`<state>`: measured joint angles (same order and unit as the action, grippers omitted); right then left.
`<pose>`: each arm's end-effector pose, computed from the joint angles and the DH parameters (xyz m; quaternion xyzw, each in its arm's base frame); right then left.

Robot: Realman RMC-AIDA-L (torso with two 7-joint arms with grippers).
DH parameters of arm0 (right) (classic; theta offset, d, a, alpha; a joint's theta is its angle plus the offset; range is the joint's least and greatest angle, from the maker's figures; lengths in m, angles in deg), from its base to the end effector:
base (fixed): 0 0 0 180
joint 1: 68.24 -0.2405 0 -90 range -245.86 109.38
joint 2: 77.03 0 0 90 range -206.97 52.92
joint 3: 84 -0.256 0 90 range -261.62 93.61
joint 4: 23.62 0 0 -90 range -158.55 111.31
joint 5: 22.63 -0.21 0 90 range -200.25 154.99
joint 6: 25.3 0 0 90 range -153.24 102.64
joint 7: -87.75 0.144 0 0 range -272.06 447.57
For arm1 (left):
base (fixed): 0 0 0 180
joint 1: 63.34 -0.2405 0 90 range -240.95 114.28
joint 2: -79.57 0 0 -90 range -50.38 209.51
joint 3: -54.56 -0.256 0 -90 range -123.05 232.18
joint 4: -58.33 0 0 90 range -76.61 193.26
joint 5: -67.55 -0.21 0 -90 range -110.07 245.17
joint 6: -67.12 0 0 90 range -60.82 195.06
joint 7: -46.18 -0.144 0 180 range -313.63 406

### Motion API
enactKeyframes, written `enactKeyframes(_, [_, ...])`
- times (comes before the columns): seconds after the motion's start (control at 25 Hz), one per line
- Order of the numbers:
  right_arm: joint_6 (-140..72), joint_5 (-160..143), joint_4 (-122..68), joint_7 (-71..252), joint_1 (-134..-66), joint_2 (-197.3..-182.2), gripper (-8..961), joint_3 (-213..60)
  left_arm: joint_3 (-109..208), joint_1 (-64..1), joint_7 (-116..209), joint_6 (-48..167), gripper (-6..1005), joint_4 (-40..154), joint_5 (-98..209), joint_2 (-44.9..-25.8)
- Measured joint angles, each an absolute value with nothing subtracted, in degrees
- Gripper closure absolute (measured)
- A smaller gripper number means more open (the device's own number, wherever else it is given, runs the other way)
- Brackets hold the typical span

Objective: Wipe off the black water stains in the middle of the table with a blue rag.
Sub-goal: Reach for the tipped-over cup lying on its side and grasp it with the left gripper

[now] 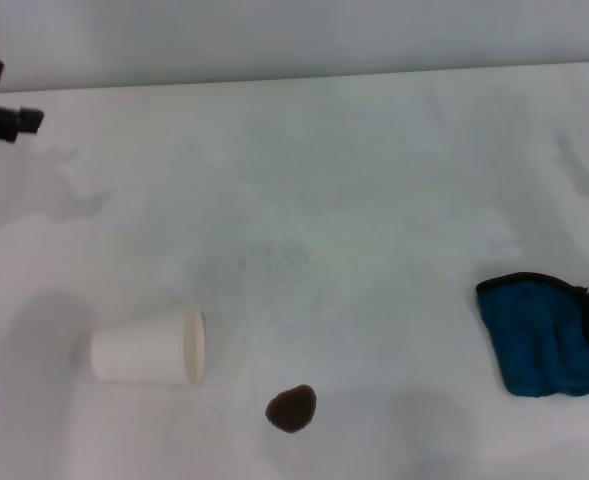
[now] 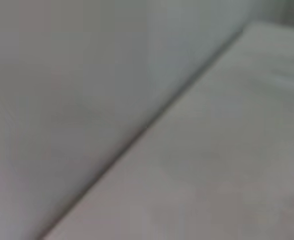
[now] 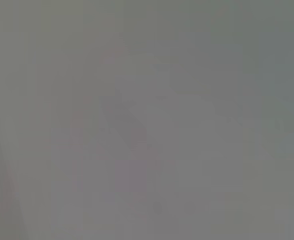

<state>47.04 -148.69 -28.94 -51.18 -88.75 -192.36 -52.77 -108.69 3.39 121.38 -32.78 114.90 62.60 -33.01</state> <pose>0.3847 0.3027 0.0545 -0.6237 0.3440 0.3898 0.5837 -0.2153 0.4151 0.1223 -0.9612 -0.1701 -0.0099 0.2169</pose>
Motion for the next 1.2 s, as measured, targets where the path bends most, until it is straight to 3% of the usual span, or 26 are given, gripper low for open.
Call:
enactKeyframes(0.16, [47.1, -148.7, -29.0, -51.1, -88.4, -192.34, 88, -52.8, -108.7, 9.5, 120.8, -32.8, 137, 115.1, 50.9, -33.29])
enactKeyframes(0.44, [47.3, -148.7, -29.6, -50.6, -88.4, -192.26, 87, -52.9, -108.8, 15.2, 116.1, -31.3, 137, 115.4, 39.9, -36.25])
enactKeyframes(0.6, [48.1, -148.7, -29.9, -48.6, -88.3, -192.25, 87, -54.3, -108.8, 16.1, 110.3, -31.3, 136, 115.2, 40.2, -38.60])
enactKeyframes(1.2, [49.9, -149.3, -28.0, -47.4, -85.8, -192.25, 89, -55.7, -108.7, 14.1, 108.8, -34.6, 129, 110.1, 39.1, -39.53])
